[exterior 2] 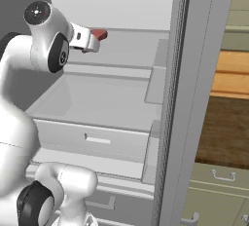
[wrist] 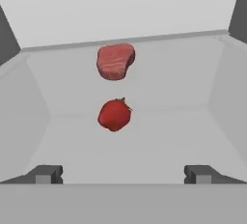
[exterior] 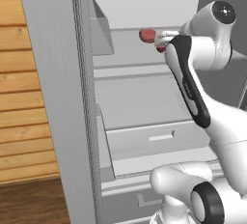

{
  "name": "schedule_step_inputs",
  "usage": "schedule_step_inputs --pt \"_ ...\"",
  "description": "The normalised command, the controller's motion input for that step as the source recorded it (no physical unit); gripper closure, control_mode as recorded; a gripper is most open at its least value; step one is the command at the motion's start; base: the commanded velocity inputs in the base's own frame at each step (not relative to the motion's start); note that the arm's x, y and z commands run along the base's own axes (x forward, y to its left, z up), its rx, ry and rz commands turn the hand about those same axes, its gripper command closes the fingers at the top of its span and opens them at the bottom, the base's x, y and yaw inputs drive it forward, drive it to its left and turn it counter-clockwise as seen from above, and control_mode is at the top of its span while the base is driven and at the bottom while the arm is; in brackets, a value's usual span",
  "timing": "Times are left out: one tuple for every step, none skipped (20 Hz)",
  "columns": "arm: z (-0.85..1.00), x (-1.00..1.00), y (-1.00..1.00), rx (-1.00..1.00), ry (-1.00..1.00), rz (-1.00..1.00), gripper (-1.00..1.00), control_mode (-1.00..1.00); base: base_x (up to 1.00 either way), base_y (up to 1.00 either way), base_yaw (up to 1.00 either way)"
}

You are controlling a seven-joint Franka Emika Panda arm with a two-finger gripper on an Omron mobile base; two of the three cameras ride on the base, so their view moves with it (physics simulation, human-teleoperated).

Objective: Take the strawberry from the fridge and place it on top of the pancake, located on the dining counter.

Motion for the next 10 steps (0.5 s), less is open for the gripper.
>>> schedule_step_inputs --pt "-0.19 0.87 0.02 0.0 0.19 0.0 -1.0 -1.0 0.0 0.0 0.0" --pt "-0.21 0.83 0.03 0.0 0.23 -0.02 -1.0 -1.0 0.0 0.0 0.0" --pt "-0.24 0.71 0.0 0.0 0.21 -0.02 -1.0 -1.0 0.0 0.0 0.0" --pt "-0.24 0.53 0.0 0.0 0.13 -0.06 -1.0 -1.0 0.0 0.0 0.0" --pt "-0.29 0.51 0.0 0.0 0.13 -0.08 -1.0 -1.0 0.0 0.0 0.0" --pt "-0.32 0.71 0.0 0.0 0.11 -0.13 -1.0 -1.0 0.0 0.0 0.0" --pt "-0.26 0.64 0.0 0.0 0.07 -0.07 -1.0 -1.0 0.0 0.0 0.0" --pt "-0.08 0.68 0.0 0.0 0.0 0.0 -1.0 -1.0 0.0 0.0 0.0" --pt "-0.01 0.58 0.0 0.0 0.0 0.0 -1.0 -1.0 0.0 0.0 0.0" --pt "0.0 0.51 0.03 0.0 0.0 0.0 -1.0 -1.0 0.0 0.0 0.0"
